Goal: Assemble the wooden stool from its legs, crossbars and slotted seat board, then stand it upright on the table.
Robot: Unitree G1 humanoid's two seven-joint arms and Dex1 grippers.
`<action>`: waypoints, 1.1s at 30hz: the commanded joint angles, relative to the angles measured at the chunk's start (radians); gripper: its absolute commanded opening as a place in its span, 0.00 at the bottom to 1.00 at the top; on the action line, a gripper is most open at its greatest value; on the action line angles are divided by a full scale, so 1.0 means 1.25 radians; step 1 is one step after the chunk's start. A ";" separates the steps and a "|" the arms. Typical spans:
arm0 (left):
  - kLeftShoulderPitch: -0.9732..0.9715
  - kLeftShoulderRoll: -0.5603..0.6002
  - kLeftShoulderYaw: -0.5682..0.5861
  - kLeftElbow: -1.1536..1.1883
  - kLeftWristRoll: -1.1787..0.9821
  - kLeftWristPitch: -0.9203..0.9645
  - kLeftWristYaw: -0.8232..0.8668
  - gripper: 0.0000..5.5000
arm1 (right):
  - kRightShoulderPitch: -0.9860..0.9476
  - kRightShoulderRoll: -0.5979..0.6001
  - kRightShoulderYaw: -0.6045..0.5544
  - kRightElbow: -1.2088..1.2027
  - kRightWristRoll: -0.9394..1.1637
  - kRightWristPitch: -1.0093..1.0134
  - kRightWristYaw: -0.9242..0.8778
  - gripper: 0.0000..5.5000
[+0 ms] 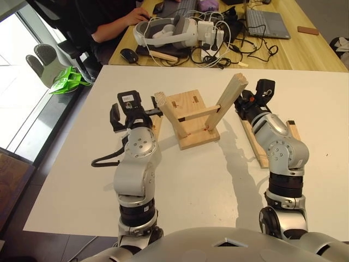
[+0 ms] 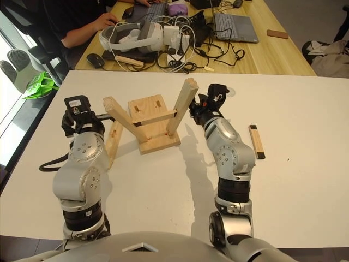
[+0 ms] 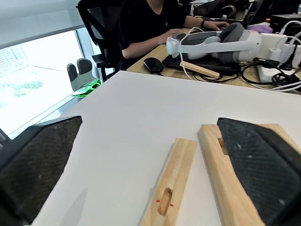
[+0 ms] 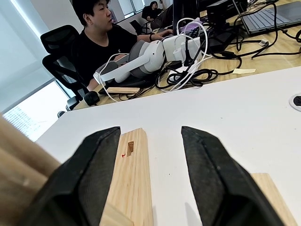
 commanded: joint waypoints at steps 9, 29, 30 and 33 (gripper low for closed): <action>0.095 0.073 0.171 -0.051 -0.041 -0.046 -0.143 0.73 | 0.007 -0.120 -0.093 0.050 -0.036 -0.102 0.041 0.20; 0.010 -0.127 -0.117 -0.107 -0.065 0.078 -0.134 0.18 | 0.031 -0.030 0.162 0.012 0.013 -0.103 0.200 0.00; 0.000 -0.145 -0.135 -0.100 -0.068 0.081 -0.121 0.15 | 0.043 -0.007 0.188 -0.028 0.029 -0.078 0.192 0.00; 0.016 -0.156 -0.161 -0.094 -0.080 0.082 -0.093 0.05 | 0.047 0.014 0.184 -0.057 0.026 -0.045 0.163 0.00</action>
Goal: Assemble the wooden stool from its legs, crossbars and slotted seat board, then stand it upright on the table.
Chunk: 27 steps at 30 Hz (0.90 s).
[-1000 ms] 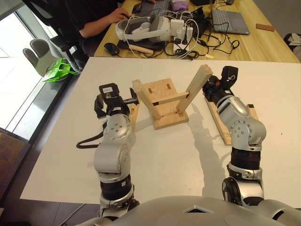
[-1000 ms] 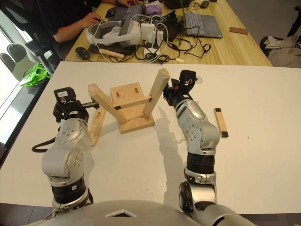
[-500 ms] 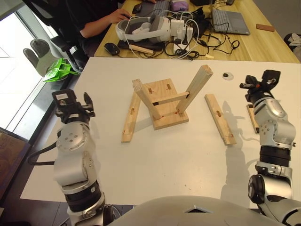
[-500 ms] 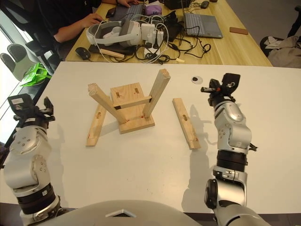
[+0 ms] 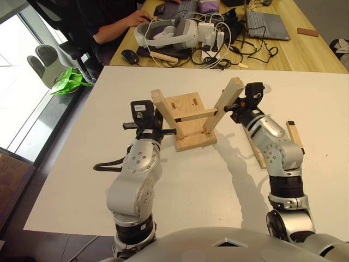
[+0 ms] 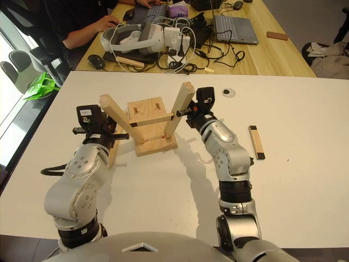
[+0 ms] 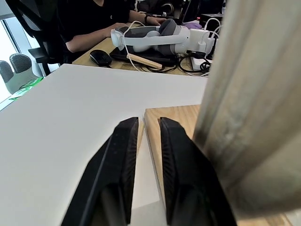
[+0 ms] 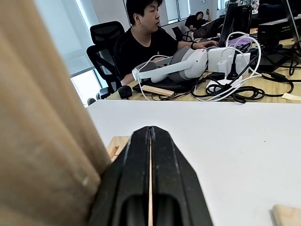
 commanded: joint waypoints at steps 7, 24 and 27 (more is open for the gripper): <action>0.016 -0.010 0.038 -0.010 -0.030 0.063 -0.019 0.01 | -0.053 -0.044 -0.096 0.025 -0.026 0.023 -0.060 0.00; -0.199 0.046 0.271 0.477 0.065 -0.219 0.022 0.01 | -0.304 -0.033 -0.219 0.566 -0.174 -0.146 -0.324 0.00; -0.199 -0.041 0.226 0.499 0.068 -0.242 0.058 0.01 | -0.331 0.060 -0.186 0.562 -0.148 -0.134 -0.315 0.00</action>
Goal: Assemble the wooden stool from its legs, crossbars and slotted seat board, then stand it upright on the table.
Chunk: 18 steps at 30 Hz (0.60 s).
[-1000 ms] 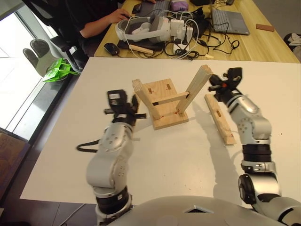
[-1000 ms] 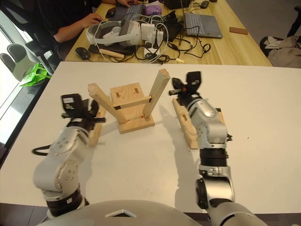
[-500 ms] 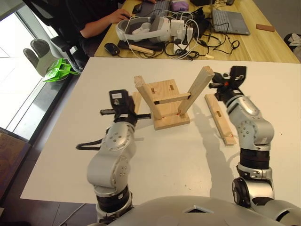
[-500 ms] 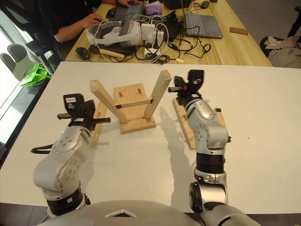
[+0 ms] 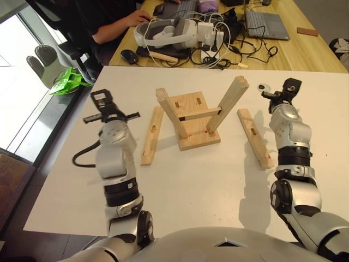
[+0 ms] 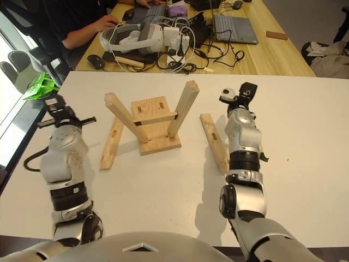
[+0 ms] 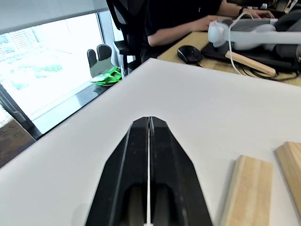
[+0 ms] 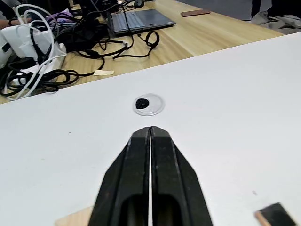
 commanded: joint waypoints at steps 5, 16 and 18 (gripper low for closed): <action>0.015 -0.247 -0.184 -0.053 -0.021 0.022 0.067 0.01 | 0.048 0.274 0.108 -0.263 0.148 0.185 0.025 0.00; 0.111 -0.103 -0.107 -0.226 -0.058 0.118 0.034 0.01 | 0.111 0.053 0.055 -0.331 0.061 0.194 0.017 0.00; 0.110 -0.076 -0.076 -0.248 -0.061 0.130 0.024 0.01 | 0.124 -0.003 0.065 -0.375 0.035 0.168 0.049 0.00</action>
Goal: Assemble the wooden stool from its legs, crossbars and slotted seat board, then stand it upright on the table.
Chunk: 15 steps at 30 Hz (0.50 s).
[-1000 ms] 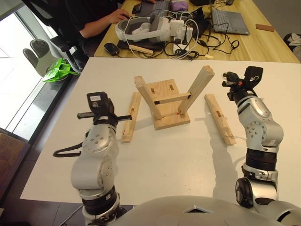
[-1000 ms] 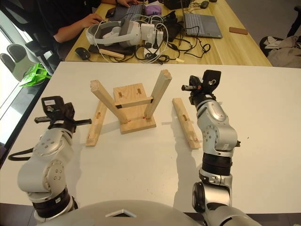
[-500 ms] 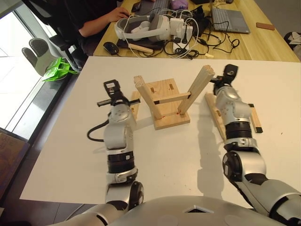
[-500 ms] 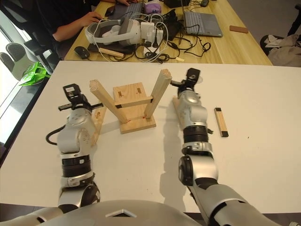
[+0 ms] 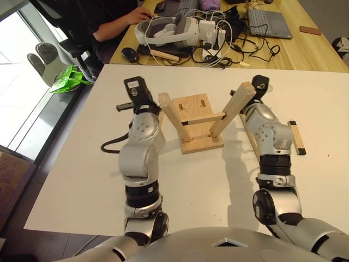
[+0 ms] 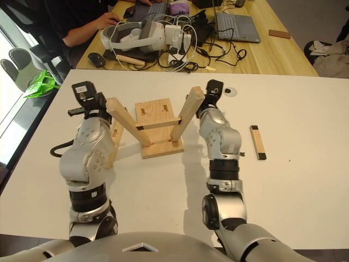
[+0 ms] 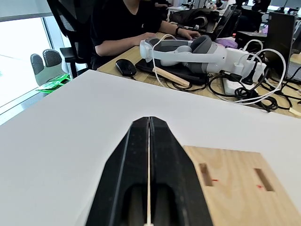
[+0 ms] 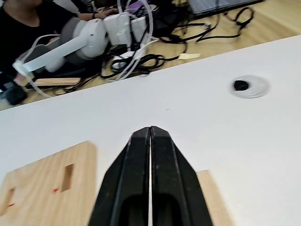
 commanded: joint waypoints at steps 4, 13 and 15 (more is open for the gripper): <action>0.014 0.023 0.107 -0.068 -0.004 0.002 -0.024 0.01 | -0.033 -0.177 -0.077 -0.160 0.019 -0.118 0.133 0.00; -0.484 0.169 0.272 0.023 -0.349 -0.069 -0.285 0.01 | 0.018 -0.148 -0.032 -0.300 0.105 -0.082 0.194 0.00; -0.487 0.144 0.290 0.020 -0.484 0.005 -0.320 0.01 | 0.038 -0.130 -0.005 -0.326 0.109 -0.066 0.195 0.00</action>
